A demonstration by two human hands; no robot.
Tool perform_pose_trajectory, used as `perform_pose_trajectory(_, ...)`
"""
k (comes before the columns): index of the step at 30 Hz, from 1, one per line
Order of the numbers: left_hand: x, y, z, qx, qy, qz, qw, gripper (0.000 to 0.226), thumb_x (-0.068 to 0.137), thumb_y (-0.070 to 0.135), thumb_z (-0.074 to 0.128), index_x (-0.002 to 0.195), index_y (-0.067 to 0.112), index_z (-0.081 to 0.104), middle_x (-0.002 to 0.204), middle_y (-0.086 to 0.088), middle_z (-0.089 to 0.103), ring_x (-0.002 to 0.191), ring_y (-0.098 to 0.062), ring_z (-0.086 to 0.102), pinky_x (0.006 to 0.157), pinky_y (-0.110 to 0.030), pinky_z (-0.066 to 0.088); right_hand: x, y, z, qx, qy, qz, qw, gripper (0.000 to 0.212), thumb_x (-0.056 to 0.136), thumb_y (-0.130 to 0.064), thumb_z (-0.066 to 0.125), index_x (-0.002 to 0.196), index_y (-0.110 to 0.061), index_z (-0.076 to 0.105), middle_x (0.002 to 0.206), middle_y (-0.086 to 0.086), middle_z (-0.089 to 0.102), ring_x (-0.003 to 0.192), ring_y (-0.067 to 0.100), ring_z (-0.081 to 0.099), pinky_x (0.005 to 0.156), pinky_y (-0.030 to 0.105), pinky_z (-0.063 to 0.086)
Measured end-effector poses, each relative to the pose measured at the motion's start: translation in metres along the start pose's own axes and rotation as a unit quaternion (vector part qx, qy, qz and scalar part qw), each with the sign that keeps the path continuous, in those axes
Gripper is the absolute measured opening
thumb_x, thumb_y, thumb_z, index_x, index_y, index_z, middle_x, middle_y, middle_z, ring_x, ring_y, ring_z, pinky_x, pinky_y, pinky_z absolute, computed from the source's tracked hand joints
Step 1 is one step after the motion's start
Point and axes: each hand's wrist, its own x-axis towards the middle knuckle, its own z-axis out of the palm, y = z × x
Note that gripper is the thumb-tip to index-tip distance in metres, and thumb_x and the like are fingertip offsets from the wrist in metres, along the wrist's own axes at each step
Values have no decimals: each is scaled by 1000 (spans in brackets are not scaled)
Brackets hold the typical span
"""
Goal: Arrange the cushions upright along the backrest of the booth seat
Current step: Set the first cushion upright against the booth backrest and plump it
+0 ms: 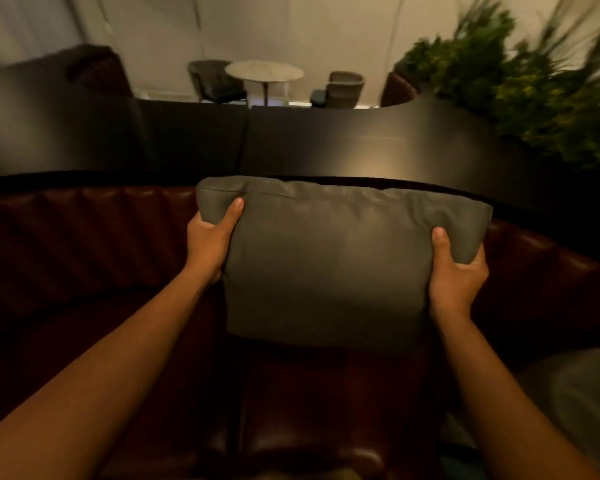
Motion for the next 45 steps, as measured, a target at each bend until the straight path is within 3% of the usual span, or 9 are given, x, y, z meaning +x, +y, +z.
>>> perform_pose_trajectory(7, 72, -72, -179, 73, 80, -52, 993, 34, 82, 50, 77, 106, 29, 67, 103, 11, 71, 100, -8, 68, 90, -32, 56, -118, 57, 161, -24, -93, 82, 992, 34, 85, -49, 78, 114, -37, 65, 108, -16, 70, 97, -2, 67, 88, 27, 55)
perform_pose_trajectory(13, 111, -144, -293, 122, 108, -131, 978, 69, 73, 66, 75, 127, 27, 59, 124, 1, 65, 116, -20, 61, 102, -49, 51, -200, 125, 259, -66, -167, 157, 971, 37, 83, -56, 77, 112, -36, 64, 104, -18, 67, 97, -1, 63, 86, 28, 52)
perform_pose_trajectory(19, 132, -218, -347, 172, 126, -171, 962, 88, 84, 54, 73, 149, 17, 28, 146, -10, 48, 129, -26, 51, 105, -40, 45, -237, 204, 326, -127, -220, 199, 946, 45, 79, -64, 75, 113, -38, 62, 102, -17, 63, 105, 13, 63, 95, 36, 53)
perform_pose_trajectory(22, 136, -268, -365, 224, 103, -187, 951, 106, 80, 54, 76, 157, 20, 13, 158, -11, 34, 141, -29, 40, 114, -46, 39, -249, 248, 349, -208, -251, 206, 922, 64, 82, -65, 72, 132, -27, 59, 125, -1, 65, 117, 21, 59, 98, 34, 47)
perform_pose_trajectory(24, 131, -297, -374, 310, 62, -186, 930, 106, 82, 52, 76, 160, 23, 10, 165, -11, 20, 149, -30, 28, 119, -45, 31, -259, 277, 357, -264, -302, 211, 892, 92, 83, -69, 69, 157, -28, 33, 151, 9, 51, 136, 33, 49, 112, 42, 42)
perform_pose_trajectory(27, 107, -335, -378, 455, -64, -175, 871, 94, 84, 57, 70, 159, 27, 20, 167, -12, 8, 152, -34, 17, 121, -47, 24, -288, 314, 355, -341, -409, 165, 830, 105, 85, -67, 67, 163, -29, 8, 165, 14, 30, 148, 39, 33, 121, 48, 31)
perform_pose_trajectory(36, 73, -387, -358, 622, -230, -15, 748, 104, 70, 92, 38, 154, 51, -9, 166, 6, -24, 153, -30, -20, 116, -72, 4, -398, 318, 376, -422, -505, -292, 694, 83, 90, -74, 49, 161, -39, 22, 172, 6, 6, 158, 34, 1, 123, 54, 8)
perform_pose_trajectory(42, 117, -426, -378, 610, -274, -38, 742, 110, 64, 96, 39, 151, 55, -16, 157, 14, -41, 146, -30, -36, 114, -73, -5, -411, 368, 404, -529, -487, -216, 660, 83, 90, -83, 29, 161, -45, 9, 172, 0, -7, 156, 35, -14, 124, 59, -2)
perform_pose_trajectory(45, 119, -459, -393, 532, -289, -92, 790, 118, 61, 89, 59, 147, 61, -17, 150, 25, -46, 144, -31, -39, 118, -70, 1, -421, 395, 388, -547, -468, -204, 663, 83, 90, -85, 26, 161, -46, 5, 172, -2, -4, 157, 35, -13, 122, 64, 2)
